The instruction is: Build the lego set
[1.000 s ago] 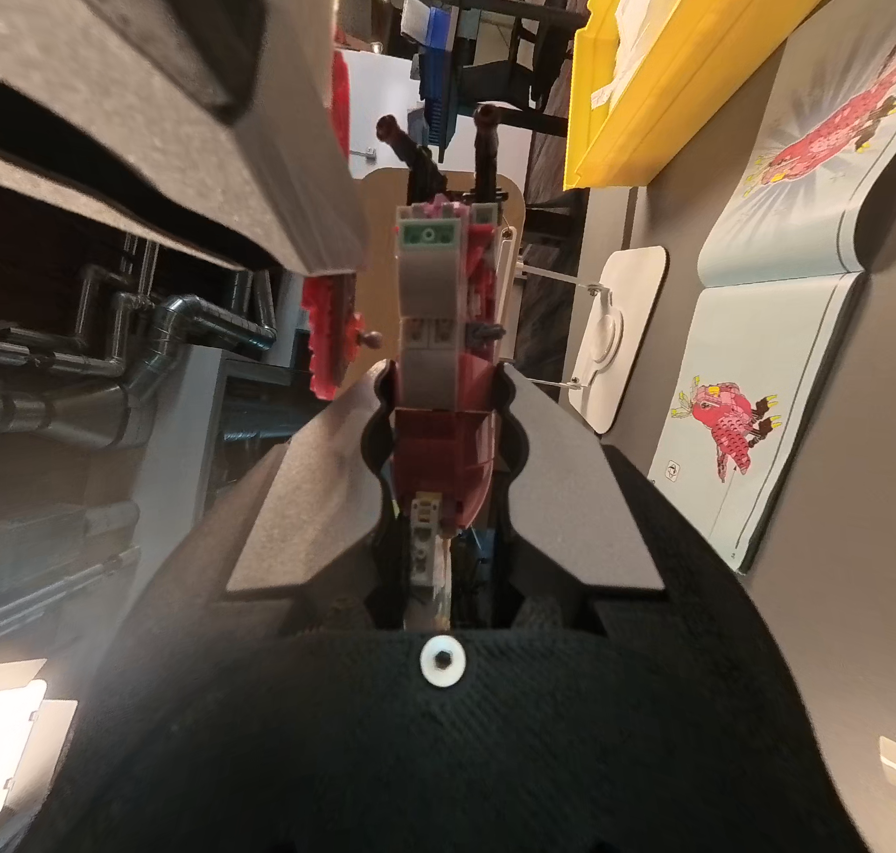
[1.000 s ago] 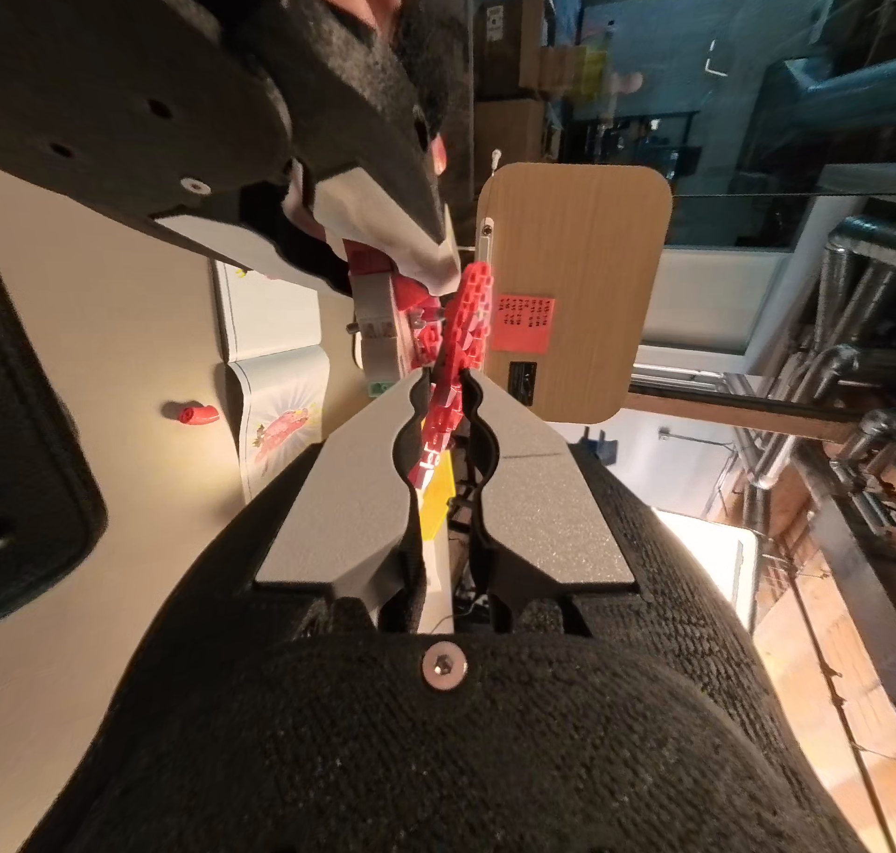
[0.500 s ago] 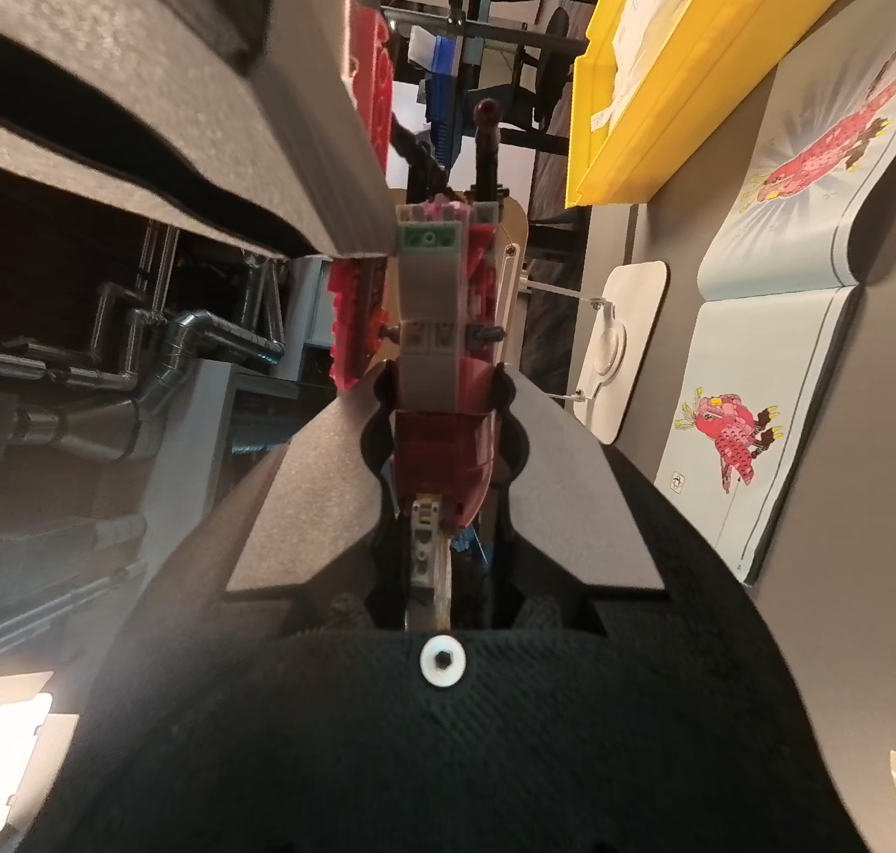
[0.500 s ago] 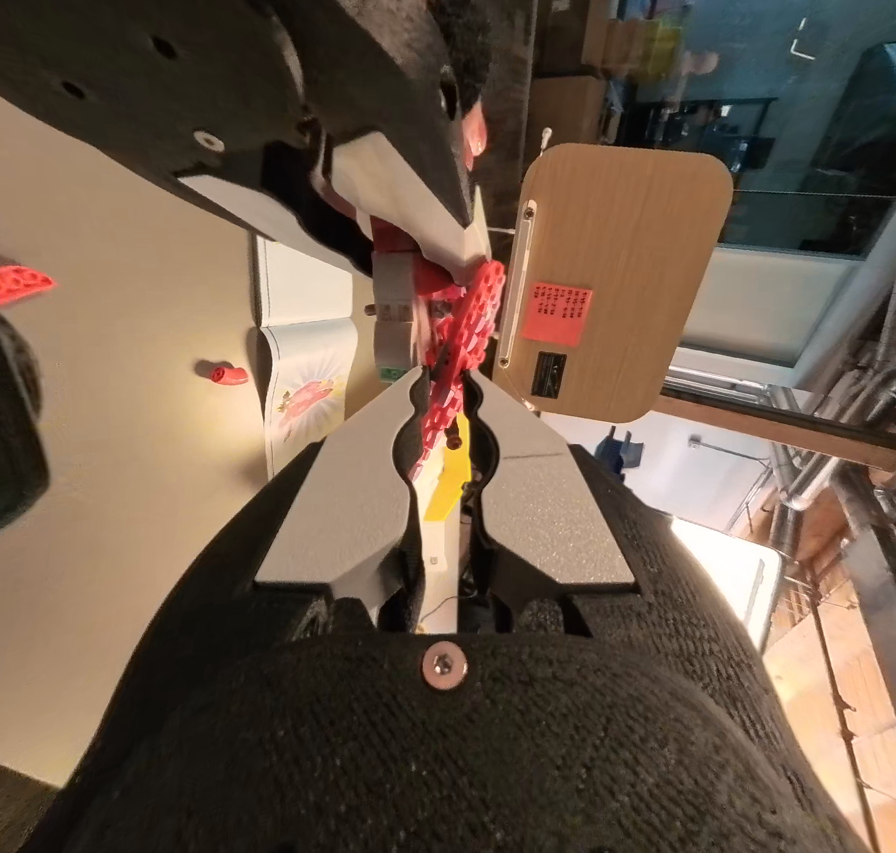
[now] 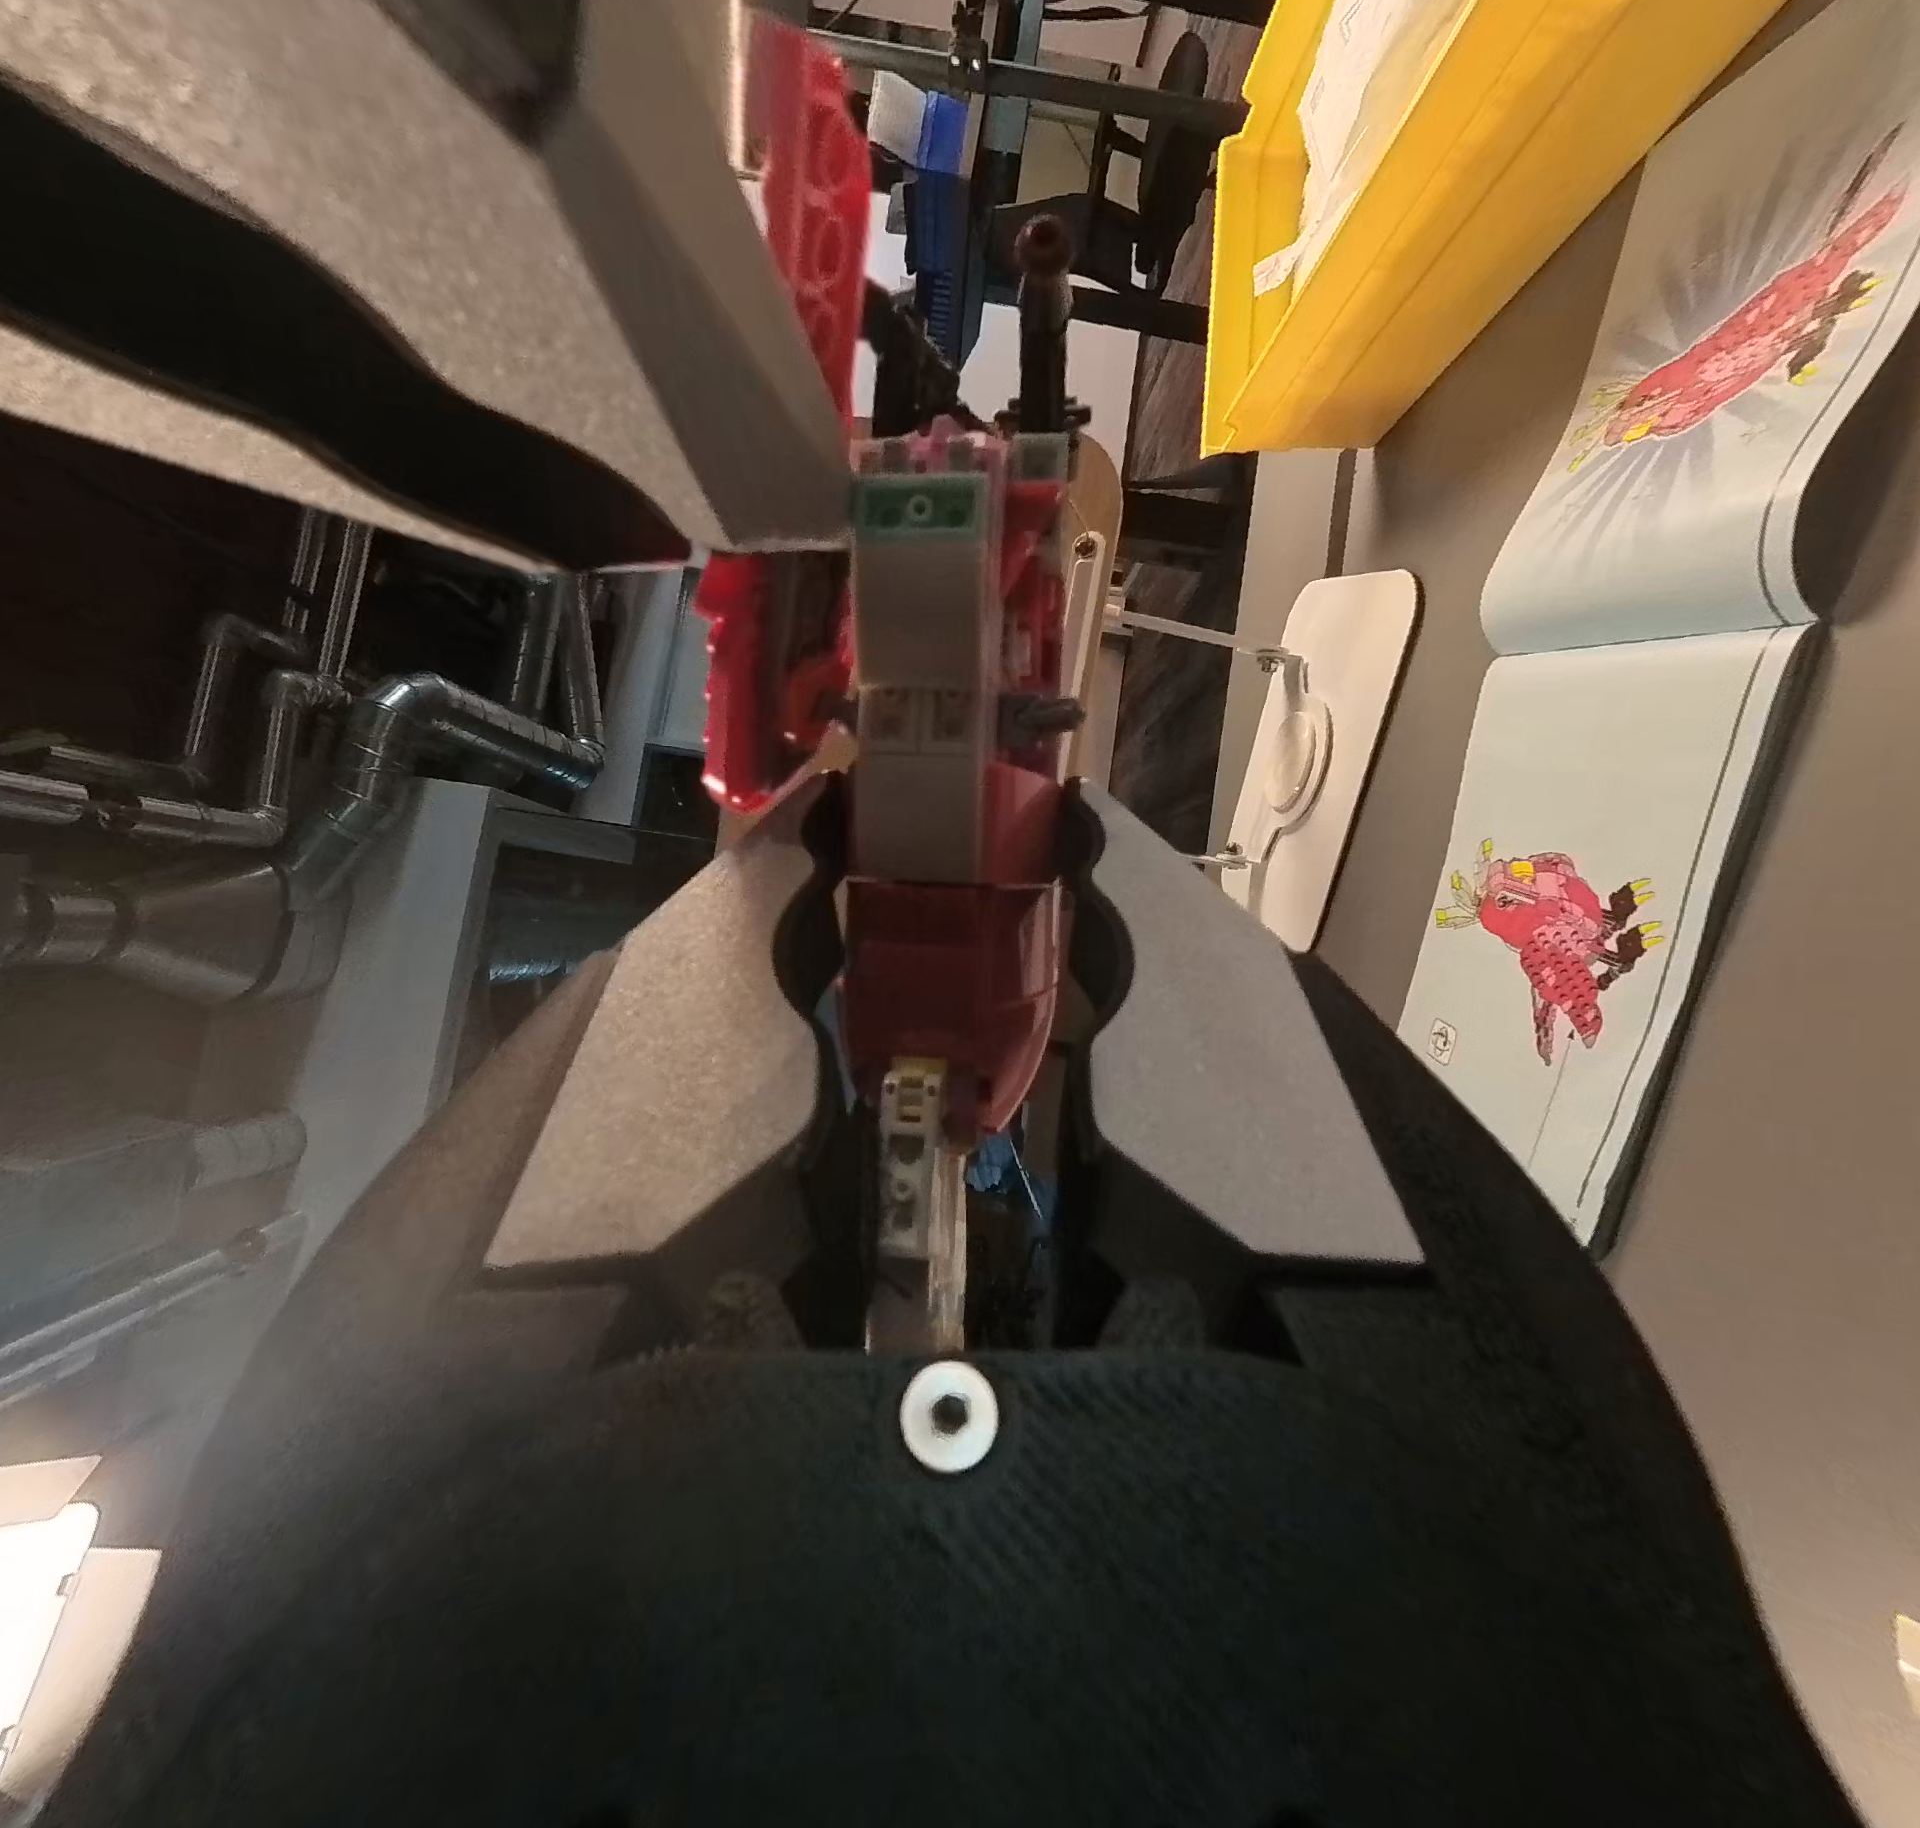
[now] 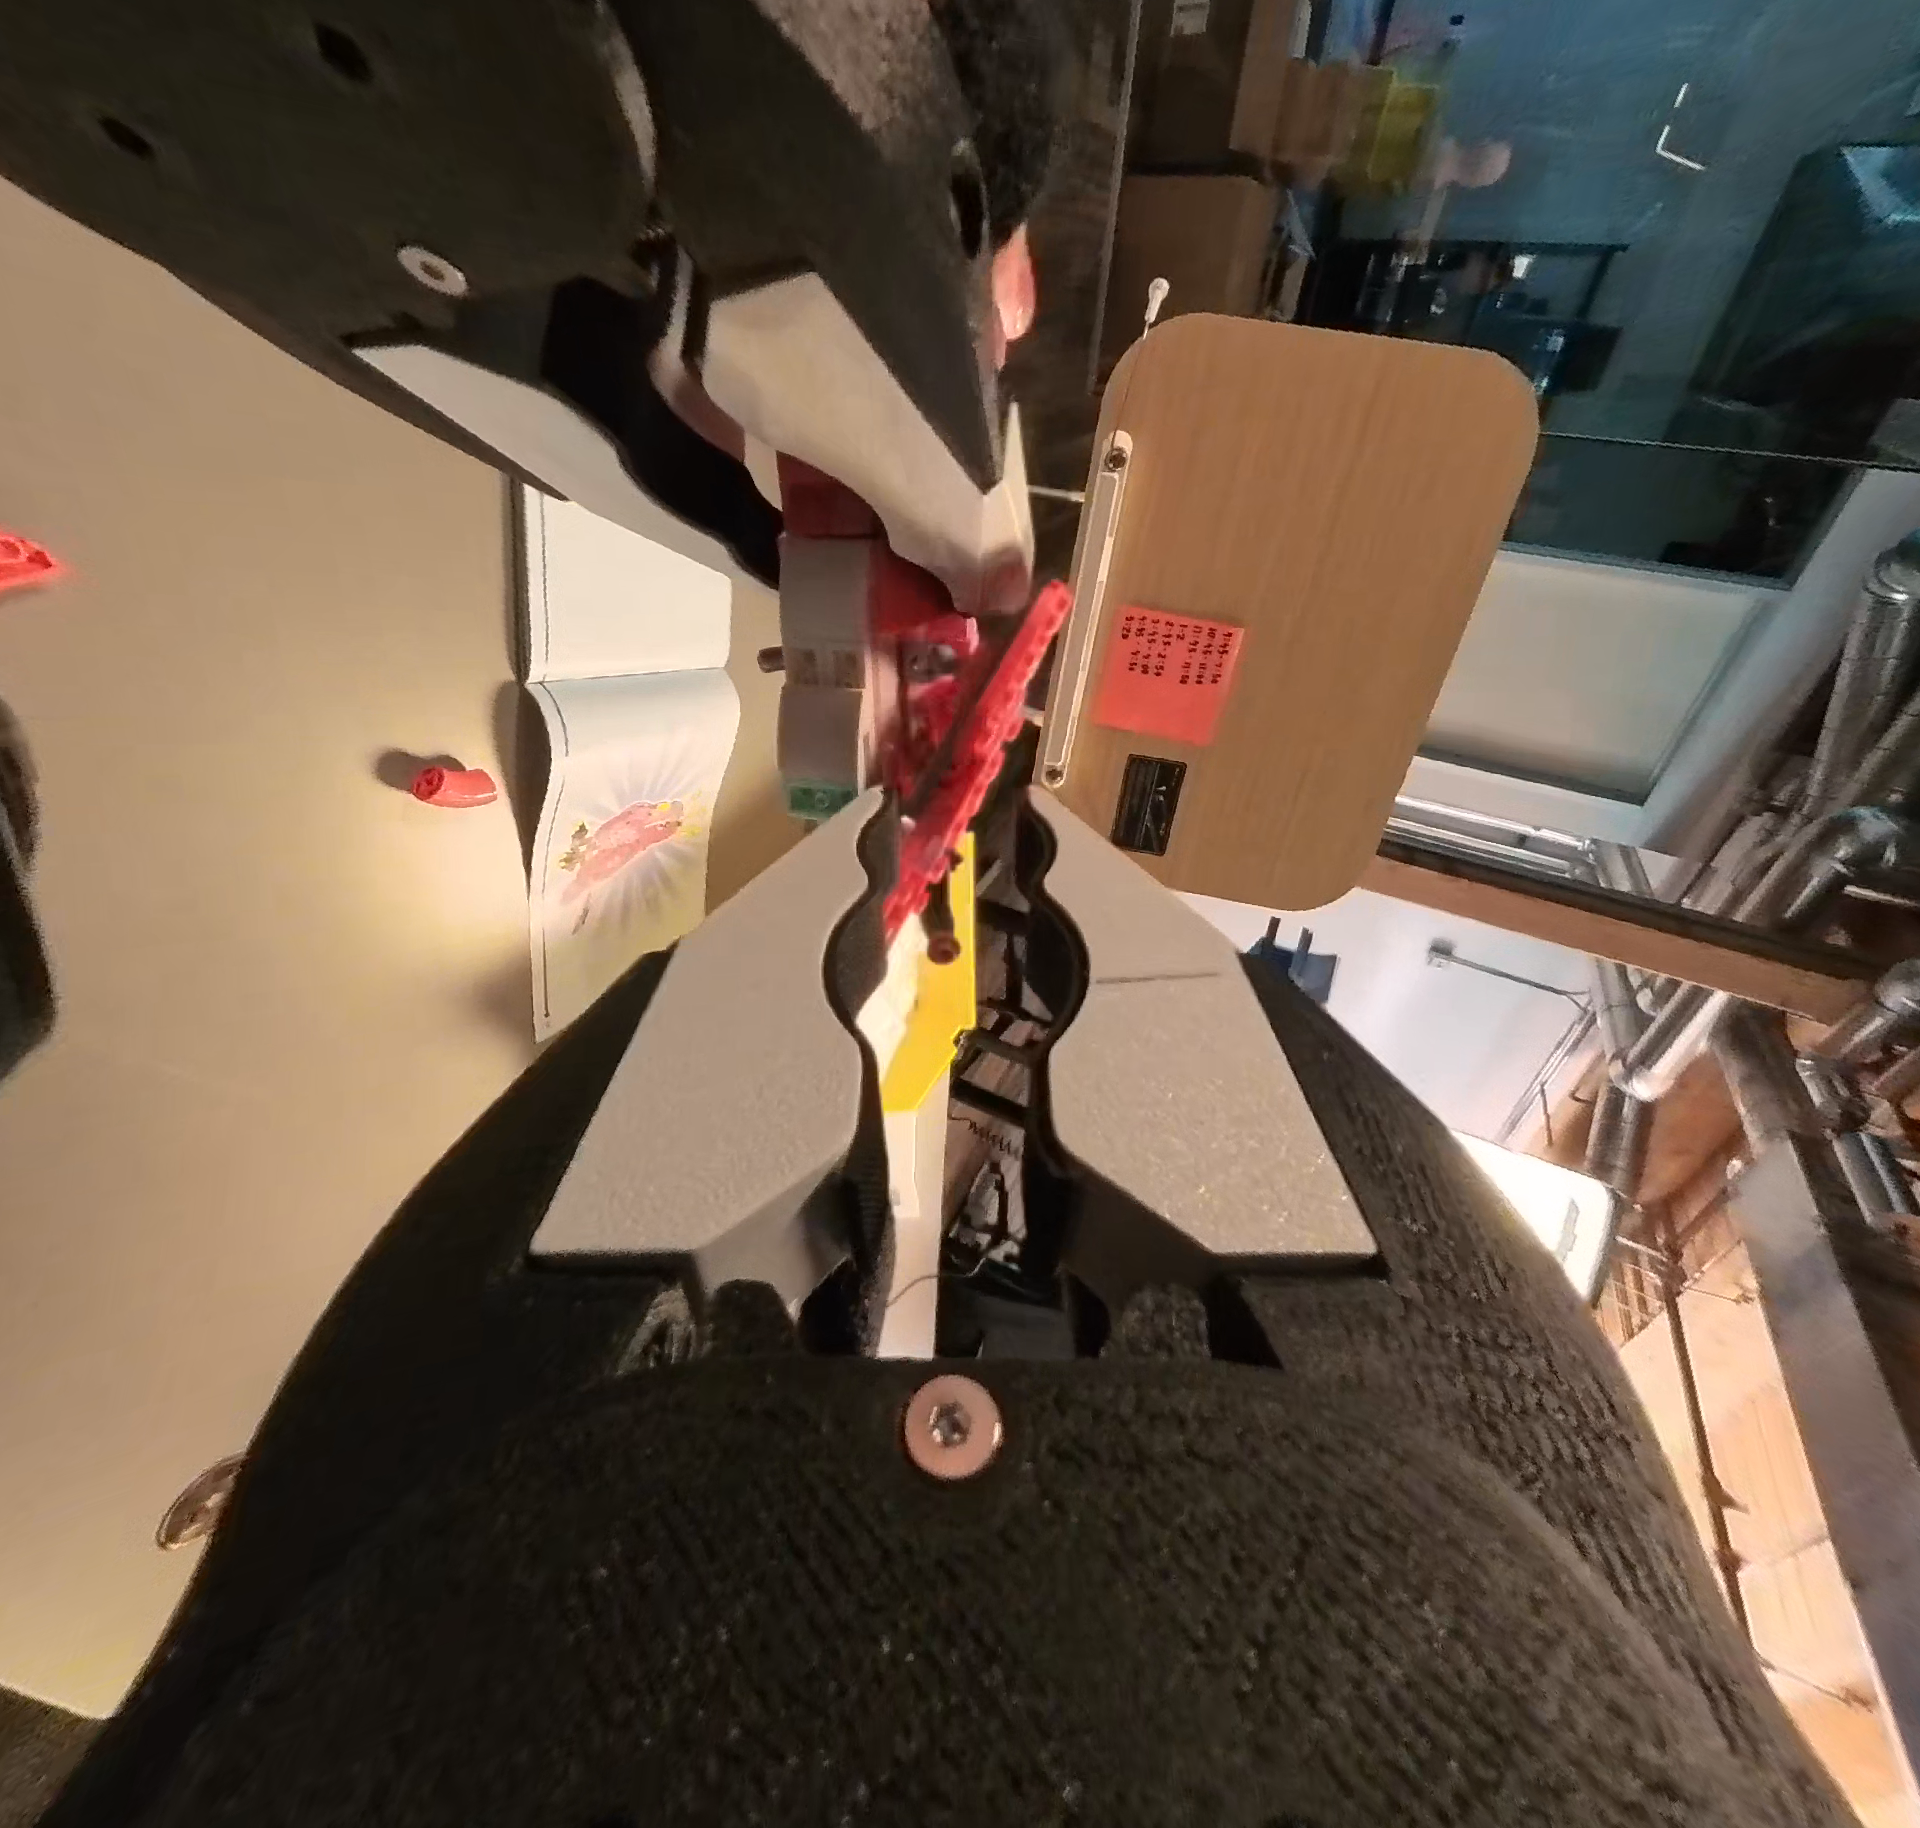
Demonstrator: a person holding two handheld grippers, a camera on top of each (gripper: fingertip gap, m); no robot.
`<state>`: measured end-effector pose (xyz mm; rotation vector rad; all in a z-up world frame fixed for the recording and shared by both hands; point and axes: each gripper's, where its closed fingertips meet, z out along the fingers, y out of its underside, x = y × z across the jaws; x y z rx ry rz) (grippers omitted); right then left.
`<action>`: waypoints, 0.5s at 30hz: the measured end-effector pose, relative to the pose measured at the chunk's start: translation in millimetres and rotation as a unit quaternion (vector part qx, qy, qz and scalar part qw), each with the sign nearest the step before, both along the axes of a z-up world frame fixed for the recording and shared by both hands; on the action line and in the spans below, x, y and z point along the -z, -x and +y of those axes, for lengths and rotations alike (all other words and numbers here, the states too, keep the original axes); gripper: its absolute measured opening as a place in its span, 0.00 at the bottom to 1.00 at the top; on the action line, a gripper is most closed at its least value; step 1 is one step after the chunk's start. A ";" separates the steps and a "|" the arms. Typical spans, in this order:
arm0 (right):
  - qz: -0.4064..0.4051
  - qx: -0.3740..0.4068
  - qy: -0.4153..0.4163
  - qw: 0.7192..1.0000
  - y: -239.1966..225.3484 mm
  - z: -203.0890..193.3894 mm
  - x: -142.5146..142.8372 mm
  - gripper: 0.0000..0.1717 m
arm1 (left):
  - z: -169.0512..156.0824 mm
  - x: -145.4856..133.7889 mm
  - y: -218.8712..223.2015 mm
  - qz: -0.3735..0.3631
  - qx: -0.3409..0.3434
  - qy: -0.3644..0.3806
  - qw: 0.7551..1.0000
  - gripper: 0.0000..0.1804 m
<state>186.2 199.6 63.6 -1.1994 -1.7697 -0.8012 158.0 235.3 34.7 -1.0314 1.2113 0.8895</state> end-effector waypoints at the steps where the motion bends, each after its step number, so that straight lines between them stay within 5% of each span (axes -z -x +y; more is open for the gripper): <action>1: 0.001 -0.001 0.002 1.000 0.4 -0.7 -0.2 0.12 | -0.1 0.3 -0.6 0.001 0.000 0.000 1.000 0.22; 15: 0.047 -0.011 0.066 0.997 -0.9 -9.5 0.6 0.23 | 1.6 5.9 -3.8 0.004 0.003 0.009 1.000 0.22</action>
